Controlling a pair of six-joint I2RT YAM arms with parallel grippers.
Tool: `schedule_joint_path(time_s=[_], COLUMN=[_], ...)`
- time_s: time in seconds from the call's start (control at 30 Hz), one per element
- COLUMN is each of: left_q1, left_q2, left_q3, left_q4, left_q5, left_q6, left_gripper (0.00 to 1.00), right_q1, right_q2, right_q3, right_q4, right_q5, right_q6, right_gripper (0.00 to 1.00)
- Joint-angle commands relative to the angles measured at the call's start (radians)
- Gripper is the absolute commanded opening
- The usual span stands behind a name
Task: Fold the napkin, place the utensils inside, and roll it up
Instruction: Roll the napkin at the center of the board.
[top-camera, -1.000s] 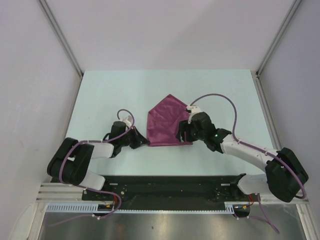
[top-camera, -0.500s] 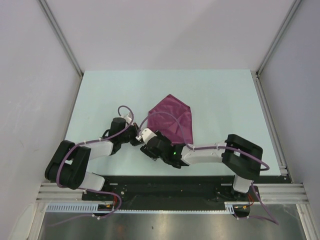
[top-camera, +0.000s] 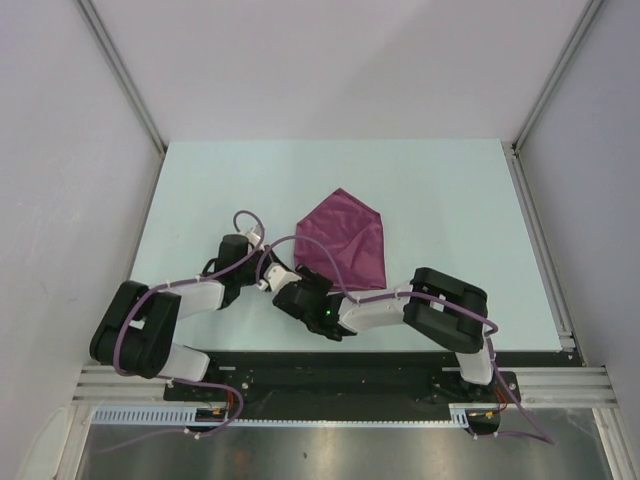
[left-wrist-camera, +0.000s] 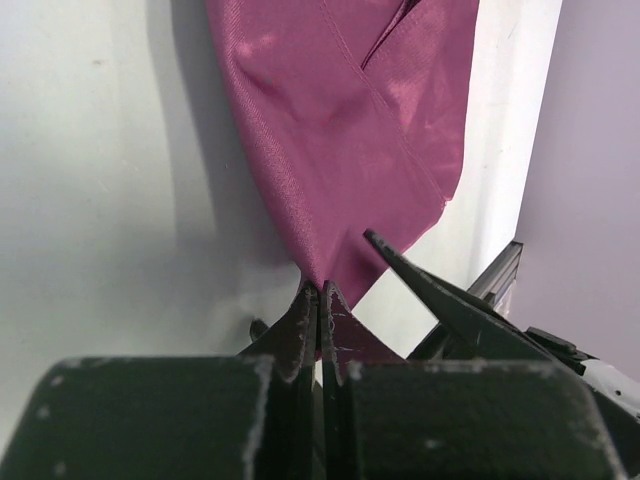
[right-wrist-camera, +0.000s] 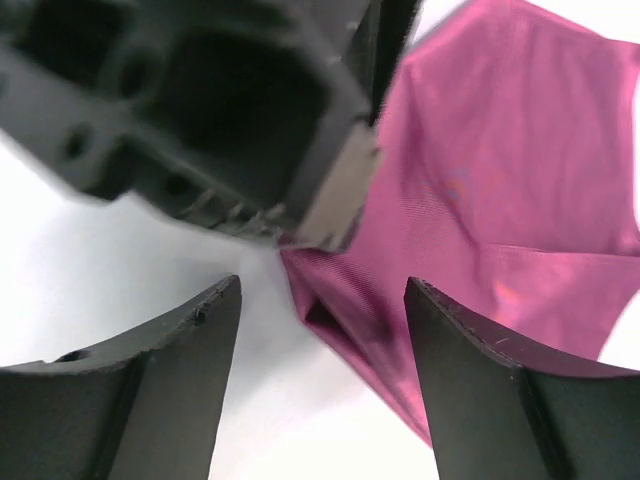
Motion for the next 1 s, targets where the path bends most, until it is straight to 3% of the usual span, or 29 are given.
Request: schedule_joint_path(time_s=[0.0,0.27,0.6,0.7,0.77,0.83,0.87,0.93,0.97], left_q1=[0.022,0.035,0.045,0.045,0.045,0.045,0.045,0.052,0.057], left_q2=[-0.015,-0.021,-0.018,-0.015,-0.012,-0.011,-0.015,-0.028,-0.036], left_q3=[0.011,0.005,0.002,0.005,0.011,0.019,0.020,0.020,0.019], left_q4=[0.019,0.019,0.022,0.024,0.024,0.016,0.013,-0.005,-0.015], left_q5=[0.038,0.043,0.041,0.046,0.057,0.057,0.054,0.038,0.029], left_q6=[0.006,0.011,0.009,0.012,0.020,0.032,0.035,0.046,0.051], left_gripper=[0.00,0.00,0.00,0.00,0.00,0.13,0.28,0.41,0.53], right_q1=[0.005,-0.011,-0.036,-0.042,-0.044,-0.053,-0.056,-0.074,-0.081], right_q2=[0.027,0.004,0.003,0.003,-0.006,-0.022,-0.029,-0.046,-0.049], right_q3=[0.051,0.008,-0.030,-0.035,-0.041,-0.053,-0.055,-0.047,-0.039], right_q4=[0.009,-0.054,-0.031,-0.030,-0.018,-0.001,-0.001,-0.030,-0.048], right_q5=[0.105,0.152,0.128,0.093,0.056,0.010,-0.007,-0.082,-0.102], right_q6=[-0.009,0.010,-0.019,-0.039,-0.059,-0.094,-0.102,-0.124,-0.125], right_gripper=[0.71,0.62,0.35,0.22,0.06,0.00,0.00,0.00,0.00])
